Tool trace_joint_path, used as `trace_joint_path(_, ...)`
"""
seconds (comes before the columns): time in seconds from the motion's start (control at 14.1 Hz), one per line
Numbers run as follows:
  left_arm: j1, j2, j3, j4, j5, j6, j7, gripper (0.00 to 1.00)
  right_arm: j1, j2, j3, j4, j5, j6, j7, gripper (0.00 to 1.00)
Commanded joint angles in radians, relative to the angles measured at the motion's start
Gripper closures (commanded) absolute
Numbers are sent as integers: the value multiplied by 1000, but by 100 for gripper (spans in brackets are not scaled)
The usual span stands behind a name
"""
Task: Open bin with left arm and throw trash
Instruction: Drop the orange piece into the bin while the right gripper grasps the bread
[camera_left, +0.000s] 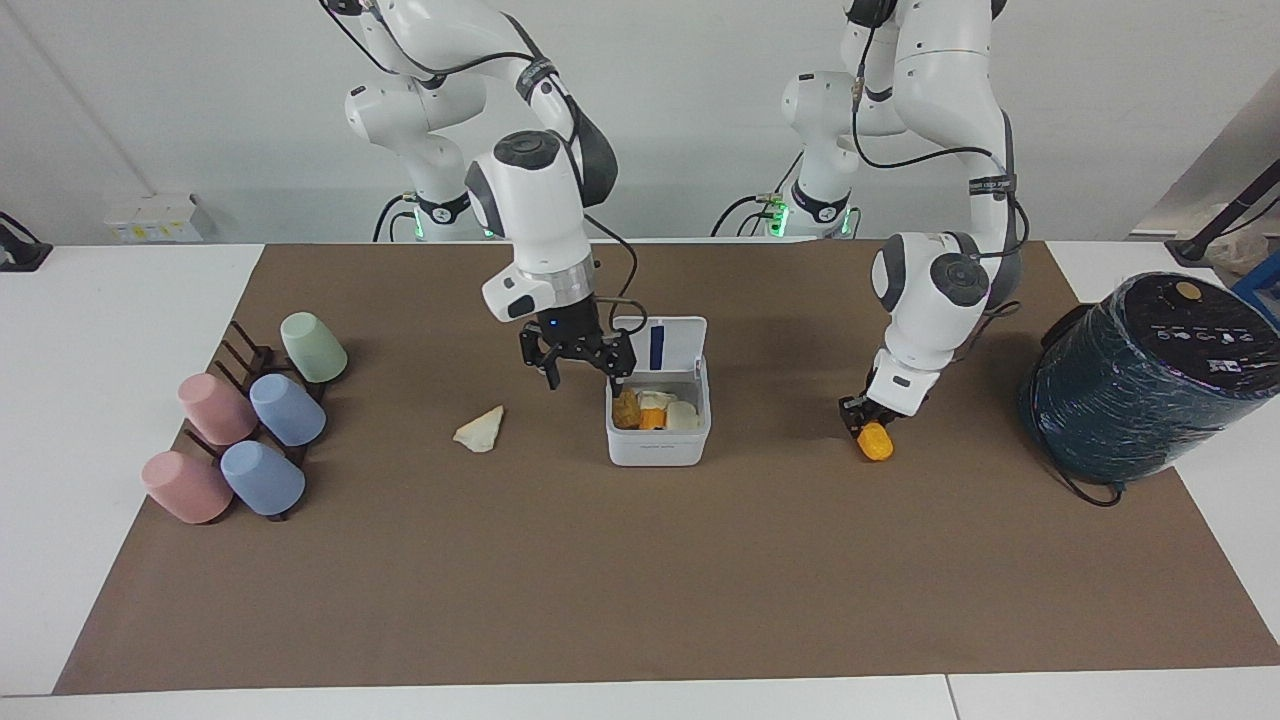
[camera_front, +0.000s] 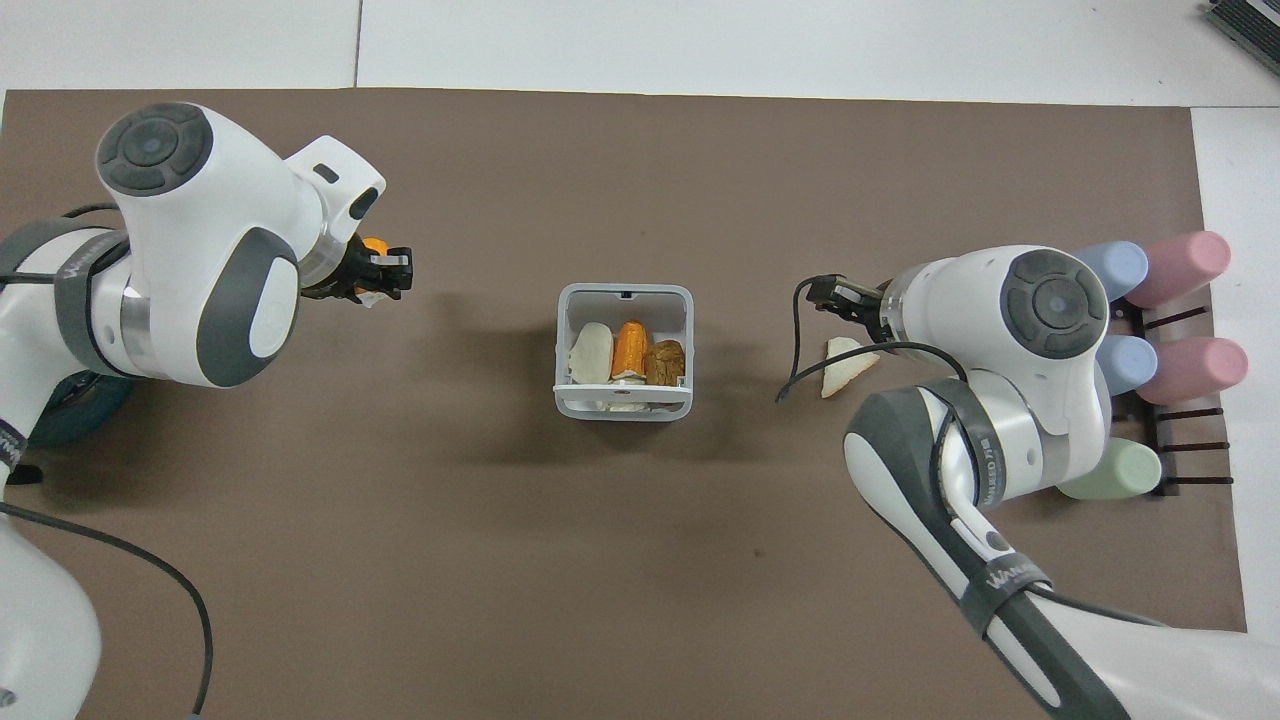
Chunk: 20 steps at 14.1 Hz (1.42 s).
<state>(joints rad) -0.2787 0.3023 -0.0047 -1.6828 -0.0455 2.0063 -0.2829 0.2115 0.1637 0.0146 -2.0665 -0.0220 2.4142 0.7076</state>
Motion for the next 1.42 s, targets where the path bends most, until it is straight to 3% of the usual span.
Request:
trace_joint_path(0.0, -98, 30, 9, 67, -48, -32, -80, 100, -14, -32, 13, -121, -6, 89, -5, 0)
trace_joint_path(0.21, -212, 41, 6, 97, -63, -5, -283, 100, 6, -49, 13, -210, -7, 108, 7, 0)
trace_joint_path(0.36, -269, 41, 6, 89, -79, 63, -312, 100, 12, -53, 13, -242, -7, 115, 7, 0)
trace_joint_path(0.5, -306, 40, 6, 65, -100, 88, -312, 99, 14, -33, 15, -248, -7, 196, 6, 0)
trace_joint_path(0.57, -313, 40, 6, 66, -109, 88, -312, 81, 26, -21, 15, -266, -7, 247, 1, 0)
trace_joint_path(0.64, -318, 40, 6, 69, -114, 86, -312, 43, 31, -18, 15, -291, -7, 300, 0, 0)
trace_joint_path(0.71, -320, 40, 6, 75, -114, 71, -312, 16, 32, -18, 15, -306, -7, 327, -2, 0)
trace_joint_path(0.78, -320, 38, 6, 77, -112, 65, -312, 0, 32, -20, 15, -310, -7, 332, -2, 1)
trace_joint_path(0.85, -321, 37, 6, 78, -111, 63, -312, 0, 32, -20, 15, -311, -7, 332, -2, 28)
trace_joint_path(0.92, -324, 29, 8, 81, -111, 60, -312, 0, 35, -20, 15, -310, -7, 332, 0, 64)
trace_joint_path(0.99, -320, 23, 9, 97, -111, 31, -312, 0, 35, -20, 13, -310, -7, 329, -2, 86)
trace_joint_path(1.07, -309, 8, 20, 129, -102, -41, -311, 0, 35, -20, 13, -310, -7, 325, -2, 98)
trace_joint_path(1.35, -125, -9, 58, 329, -45, -439, -206, 0, 37, -30, 16, -299, -7, 321, -2, 100)
